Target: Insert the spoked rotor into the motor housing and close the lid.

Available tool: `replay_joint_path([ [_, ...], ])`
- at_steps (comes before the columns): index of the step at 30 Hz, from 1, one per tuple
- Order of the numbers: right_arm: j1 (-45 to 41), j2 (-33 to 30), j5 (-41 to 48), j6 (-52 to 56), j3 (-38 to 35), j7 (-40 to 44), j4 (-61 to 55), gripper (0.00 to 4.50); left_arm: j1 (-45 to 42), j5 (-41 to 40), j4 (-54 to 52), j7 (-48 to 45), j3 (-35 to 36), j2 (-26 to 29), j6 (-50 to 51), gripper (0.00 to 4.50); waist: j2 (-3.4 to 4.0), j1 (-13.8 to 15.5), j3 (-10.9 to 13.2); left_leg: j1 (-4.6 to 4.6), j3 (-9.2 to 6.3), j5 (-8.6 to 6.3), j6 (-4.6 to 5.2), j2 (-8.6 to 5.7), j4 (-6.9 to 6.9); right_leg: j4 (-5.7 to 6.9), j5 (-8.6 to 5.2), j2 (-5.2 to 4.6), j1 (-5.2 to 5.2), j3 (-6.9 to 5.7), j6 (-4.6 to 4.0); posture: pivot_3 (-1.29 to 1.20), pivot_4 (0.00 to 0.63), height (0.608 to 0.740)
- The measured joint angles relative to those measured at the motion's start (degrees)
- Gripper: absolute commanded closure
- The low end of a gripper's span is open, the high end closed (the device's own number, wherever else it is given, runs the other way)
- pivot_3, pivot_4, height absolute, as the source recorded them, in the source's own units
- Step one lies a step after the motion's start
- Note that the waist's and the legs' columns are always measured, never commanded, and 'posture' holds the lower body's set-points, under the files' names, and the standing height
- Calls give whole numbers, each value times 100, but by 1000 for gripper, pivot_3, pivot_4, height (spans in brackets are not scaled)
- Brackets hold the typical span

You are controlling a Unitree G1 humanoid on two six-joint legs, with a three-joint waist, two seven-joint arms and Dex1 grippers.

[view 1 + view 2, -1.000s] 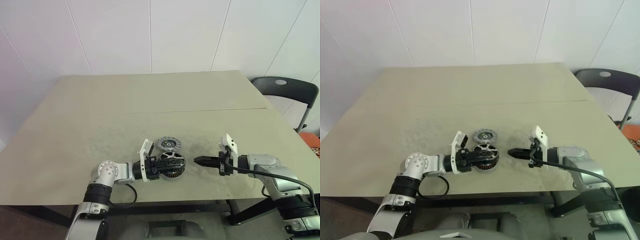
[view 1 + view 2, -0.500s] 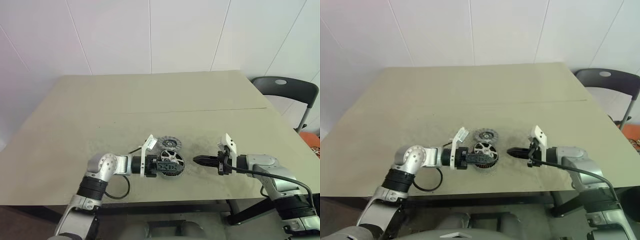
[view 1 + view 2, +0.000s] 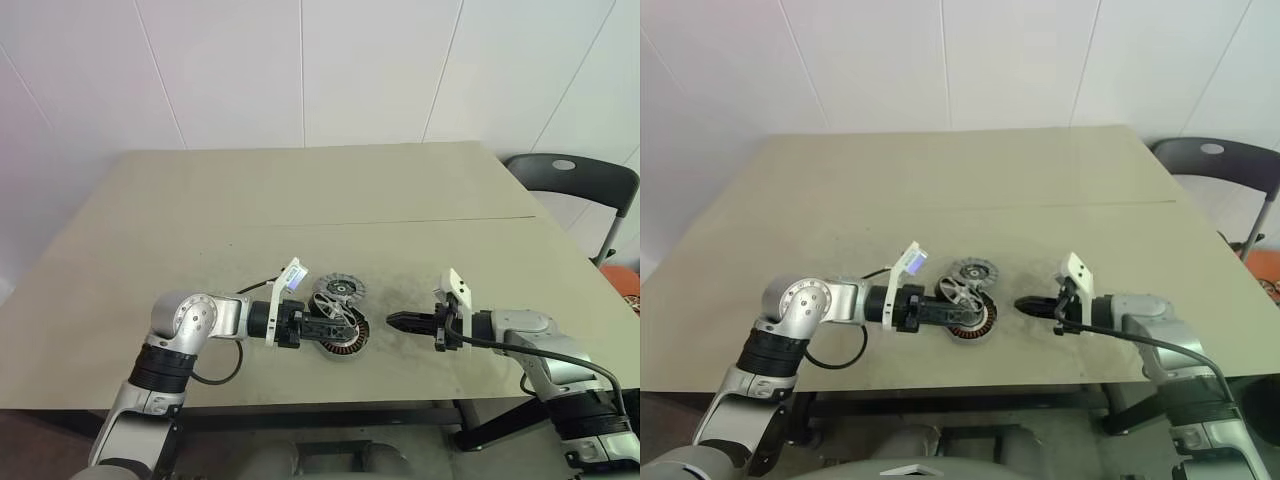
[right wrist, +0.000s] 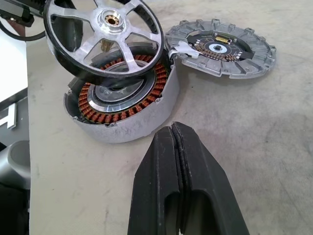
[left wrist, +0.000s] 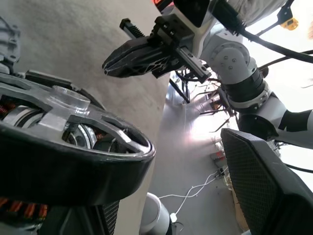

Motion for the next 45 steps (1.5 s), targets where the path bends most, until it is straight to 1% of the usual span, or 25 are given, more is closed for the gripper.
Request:
replay_joint_path([
  [6,0,50,-32,-18,0,-17,27,4500,1,-28,98,49,18,-290,48,1267,0,-3,0,0,0,0,0,0,-1,0,0,0,-1,0,0,0,0,740],
  [10,-6,81,-64,-64,6,-38,67,4500,-53,-75,570,256,158,-722,158,1267,0,-2,0,1,0,0,0,0,2,1,1,0,1,0,1,0,0,740],
  [15,-5,85,-106,-117,12,-48,67,4500,-62,-99,739,426,261,-804,365,1267,0,-10,0,1,0,1,0,0,-1,1,3,1,-2,0,4,0,0,740],
  [21,24,100,-121,-147,12,-85,71,4500,-139,-343,869,838,920,-1037,1086,1267,0,-4,0,1,0,0,0,0,2,2,5,1,0,-1,10,0,0,740],
  [25,23,164,-133,-178,15,-107,106,4500,-422,-687,987,1257,1503,-1301,1658,1267,-1,-7,1,2,0,0,0,0,1,2,12,1,0,-1,22,0,0,740],
  [29,39,196,-176,-217,33,-138,168,4500,-516,-1157,1256,1738,1729,-1380,1740,1267,-1,-11,0,3,0,1,-2,0,0,3,13,1,-1,-1,23,0,0,740],
  [34,78,207,-199,-225,35,-160,170,4500,-335,-1538,1447,2304,1729,-1411,1751,1267,-1,-9,0,3,0,1,-2,-1,2,4,13,1,0,0,22,0,0,740],
  [41,77,207,-232,-231,35,-159,177,4500,-290,-1906,1469,2756,1765,-1454,1751,1267,-1,-6,0,4,0,1,-3,-1,3,5,12,1,1,0,21,0,0,740],
  [45,56,206,-280,-272,35,-158,266,4500,-201,-2344,1490,3140,1759,-1398,1752,1267,-1,-10,0,4,0,1,-3,-1,2,6,13,1,-1,0,21,0,0,740],
])
